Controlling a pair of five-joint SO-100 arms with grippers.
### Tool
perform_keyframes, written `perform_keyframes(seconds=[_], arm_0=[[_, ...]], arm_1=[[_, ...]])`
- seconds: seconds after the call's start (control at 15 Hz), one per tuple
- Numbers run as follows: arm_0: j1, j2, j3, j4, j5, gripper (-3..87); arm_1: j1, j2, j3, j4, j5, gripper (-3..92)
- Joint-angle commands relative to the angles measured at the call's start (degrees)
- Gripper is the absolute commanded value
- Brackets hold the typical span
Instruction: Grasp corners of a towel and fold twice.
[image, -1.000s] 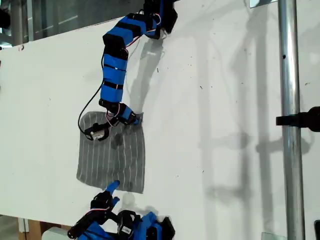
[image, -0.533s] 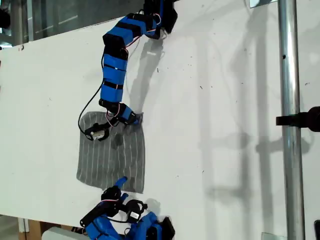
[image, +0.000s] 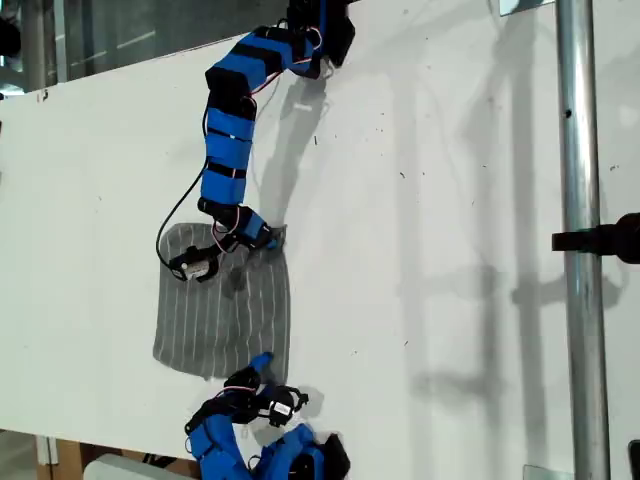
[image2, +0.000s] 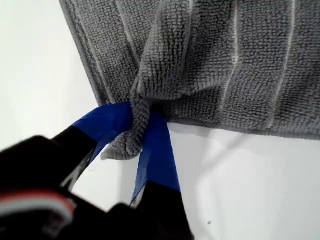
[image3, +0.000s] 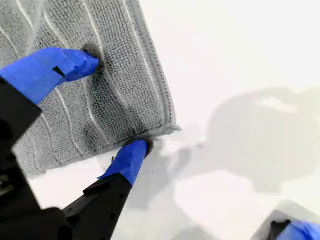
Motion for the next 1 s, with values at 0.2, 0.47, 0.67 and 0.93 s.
perform_keyframes(seconds=[0.2,0.47,0.67,0.93], arm_0=[[-1.1,-8.1,-3.1,-1.7,0.6,-1.5],[0.9,-1.1,-1.4,0.7,-1.2,-2.7],[9.0,11.9,-1.5,7.4,-6.0,-2.7],[33.0,20.4,-4.1,11.5,-22.6,-2.8]], arm_1=[[-0.6,1.2,0.4,-1.0,-1.0,-0.2],[-0.9,2.0,1.1,-0.4,-1.0,-0.2],[-3.7,9.1,6.6,0.7,-0.1,-0.2],[-13.9,23.2,12.2,9.4,3.4,-0.2]])
